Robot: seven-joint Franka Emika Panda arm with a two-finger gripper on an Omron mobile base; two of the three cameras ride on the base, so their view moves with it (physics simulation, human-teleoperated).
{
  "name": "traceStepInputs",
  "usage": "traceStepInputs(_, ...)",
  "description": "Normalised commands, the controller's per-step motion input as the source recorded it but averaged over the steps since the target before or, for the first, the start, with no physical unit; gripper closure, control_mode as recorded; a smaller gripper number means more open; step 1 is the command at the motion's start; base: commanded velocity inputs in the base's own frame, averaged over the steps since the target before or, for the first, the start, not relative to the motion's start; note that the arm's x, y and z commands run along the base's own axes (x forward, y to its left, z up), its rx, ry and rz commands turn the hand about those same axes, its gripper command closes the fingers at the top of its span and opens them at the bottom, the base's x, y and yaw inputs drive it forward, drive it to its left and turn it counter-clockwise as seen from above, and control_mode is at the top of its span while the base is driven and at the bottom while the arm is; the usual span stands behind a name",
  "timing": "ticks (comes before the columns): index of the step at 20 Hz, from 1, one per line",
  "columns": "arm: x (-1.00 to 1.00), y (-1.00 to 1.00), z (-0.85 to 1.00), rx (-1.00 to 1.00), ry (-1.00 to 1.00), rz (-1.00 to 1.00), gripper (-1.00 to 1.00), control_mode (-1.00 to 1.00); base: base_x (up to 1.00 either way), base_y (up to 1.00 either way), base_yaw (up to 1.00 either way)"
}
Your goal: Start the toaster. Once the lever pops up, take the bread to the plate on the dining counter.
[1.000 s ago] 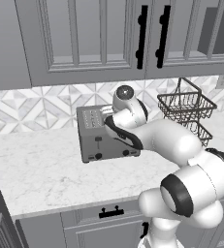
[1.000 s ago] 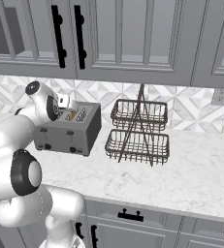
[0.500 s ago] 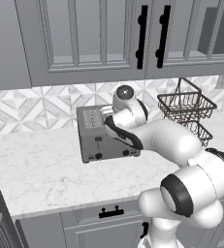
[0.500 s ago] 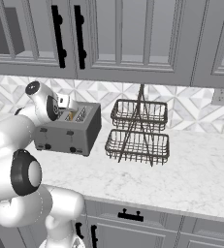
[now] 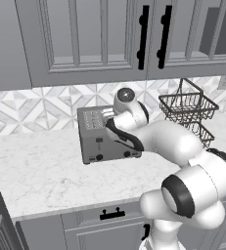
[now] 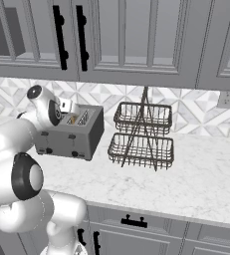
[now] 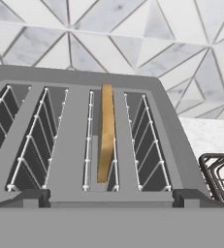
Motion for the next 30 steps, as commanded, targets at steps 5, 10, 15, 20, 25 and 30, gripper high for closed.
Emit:
traceStepInputs(5,0.08,0.0,-0.16,0.0,0.0,0.0,-1.0,-1.0,0.0,0.0,0.0)
traceStepInputs(10,0.11,0.0,-0.09,0.0,0.0,0.0,-1.0,-1.0,0.0,0.0,0.0)
traceStepInputs(15,0.19,0.0,-0.07,0.0,0.0,0.0,-1.0,-1.0,0.0,0.0,0.0)
traceStepInputs(20,0.25,0.0,-0.12,0.0,0.0,0.0,-1.0,-1.0,0.0,0.0,0.0)
traceStepInputs(25,0.26,0.0,-0.13,0.0,0.0,0.0,-1.0,-1.0,0.0,0.0,0.0)
traceStepInputs(30,0.22,0.0,-0.08,0.0,0.0,0.0,-1.0,-1.0,0.0,0.0,0.0)
